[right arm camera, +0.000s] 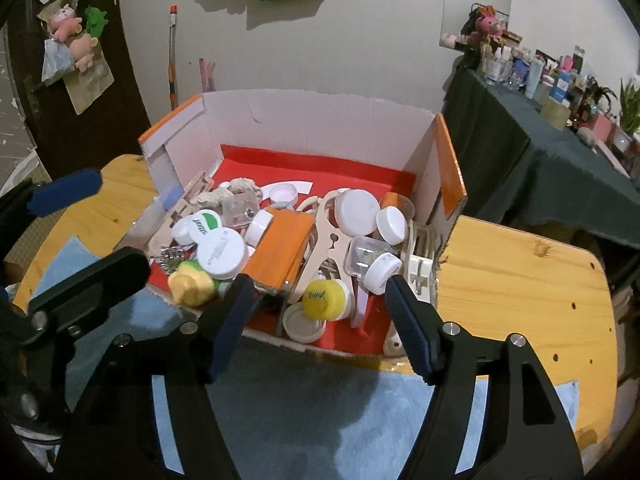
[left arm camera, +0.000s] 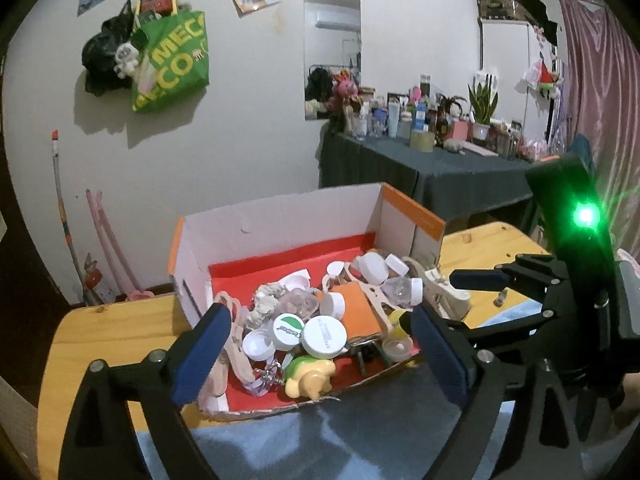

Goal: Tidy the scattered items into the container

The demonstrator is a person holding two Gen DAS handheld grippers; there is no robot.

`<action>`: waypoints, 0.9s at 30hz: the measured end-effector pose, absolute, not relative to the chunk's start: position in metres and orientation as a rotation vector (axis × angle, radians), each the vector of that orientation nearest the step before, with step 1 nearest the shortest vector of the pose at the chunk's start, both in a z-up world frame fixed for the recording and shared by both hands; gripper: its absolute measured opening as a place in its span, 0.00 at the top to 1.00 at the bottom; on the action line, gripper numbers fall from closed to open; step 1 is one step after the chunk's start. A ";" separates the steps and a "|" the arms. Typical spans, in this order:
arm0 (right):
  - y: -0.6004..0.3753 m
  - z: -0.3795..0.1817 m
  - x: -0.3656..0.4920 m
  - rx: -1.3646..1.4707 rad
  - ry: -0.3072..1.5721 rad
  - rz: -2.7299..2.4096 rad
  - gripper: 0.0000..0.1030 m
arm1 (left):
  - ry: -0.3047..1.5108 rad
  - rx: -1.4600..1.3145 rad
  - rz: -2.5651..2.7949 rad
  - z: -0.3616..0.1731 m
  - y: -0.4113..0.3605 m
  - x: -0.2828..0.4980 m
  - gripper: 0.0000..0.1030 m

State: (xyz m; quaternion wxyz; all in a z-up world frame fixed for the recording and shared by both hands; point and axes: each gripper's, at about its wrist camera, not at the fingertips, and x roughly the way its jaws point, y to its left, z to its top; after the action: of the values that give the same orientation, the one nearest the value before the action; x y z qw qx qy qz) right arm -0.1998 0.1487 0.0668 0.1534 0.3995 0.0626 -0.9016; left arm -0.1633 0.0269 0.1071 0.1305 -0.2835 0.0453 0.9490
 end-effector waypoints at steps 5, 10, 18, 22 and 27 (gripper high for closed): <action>0.150 0.083 -0.177 1.092 0.185 -2.621 0.28 | 0.131 -0.786 2.803 0.121 0.024 -0.141 0.04; 0.150 0.102 -0.151 1.036 0.192 -2.653 0.27 | 0.101 -0.754 2.820 0.132 0.020 -0.117 0.01; 0.149 0.120 -0.112 0.962 0.178 -2.690 0.20 | 0.068 -0.728 2.850 0.142 0.013 -0.081 0.00; 0.153 0.118 -0.091 0.949 0.145 -2.705 0.18 | 0.029 -0.738 2.870 0.139 0.010 -0.062 0.00; 0.160 0.108 -0.064 0.938 0.105 -2.735 0.17 | 0.008 -0.755 2.924 0.128 0.012 -0.037 0.00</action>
State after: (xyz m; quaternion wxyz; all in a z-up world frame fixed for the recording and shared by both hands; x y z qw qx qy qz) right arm -0.0640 0.1603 0.1084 0.1237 0.3217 0.0360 -0.9380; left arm -0.0371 0.0116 0.1277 0.0609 -0.2497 0.0027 0.9664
